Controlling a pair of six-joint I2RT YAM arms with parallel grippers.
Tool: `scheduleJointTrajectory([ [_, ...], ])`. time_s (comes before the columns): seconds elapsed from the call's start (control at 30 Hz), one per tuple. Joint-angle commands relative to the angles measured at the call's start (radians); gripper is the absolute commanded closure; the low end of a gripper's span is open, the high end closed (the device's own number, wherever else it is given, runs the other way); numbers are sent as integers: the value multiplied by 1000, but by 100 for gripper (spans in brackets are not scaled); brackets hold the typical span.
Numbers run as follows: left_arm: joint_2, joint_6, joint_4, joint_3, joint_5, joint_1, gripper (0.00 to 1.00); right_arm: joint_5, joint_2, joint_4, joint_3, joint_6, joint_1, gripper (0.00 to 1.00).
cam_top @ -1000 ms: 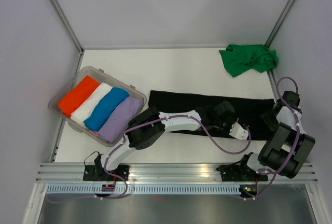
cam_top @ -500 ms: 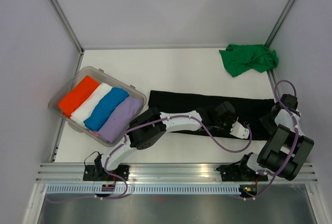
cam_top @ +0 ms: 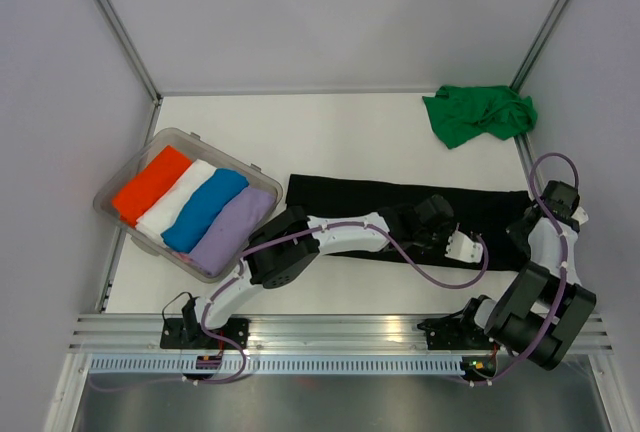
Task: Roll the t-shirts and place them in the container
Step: Fold the tshirt
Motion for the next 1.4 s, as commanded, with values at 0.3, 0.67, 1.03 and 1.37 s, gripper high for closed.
scheduleJointTrajectory([
  [0.3,-122,-122,-16,-13,95,16,98,74,-28,-117,39,63,-1,100],
  [0.67,-68,-79,-48,-39,136,24,98,112,12,-86,-45,141,-4,98],
  [1.03,-43,-105,-71,-30,165,27,98,179,-51,-152,34,126,-5,99],
  [1.37,-43,-100,-154,28,208,42,98,132,-106,-252,47,200,-5,98],
])
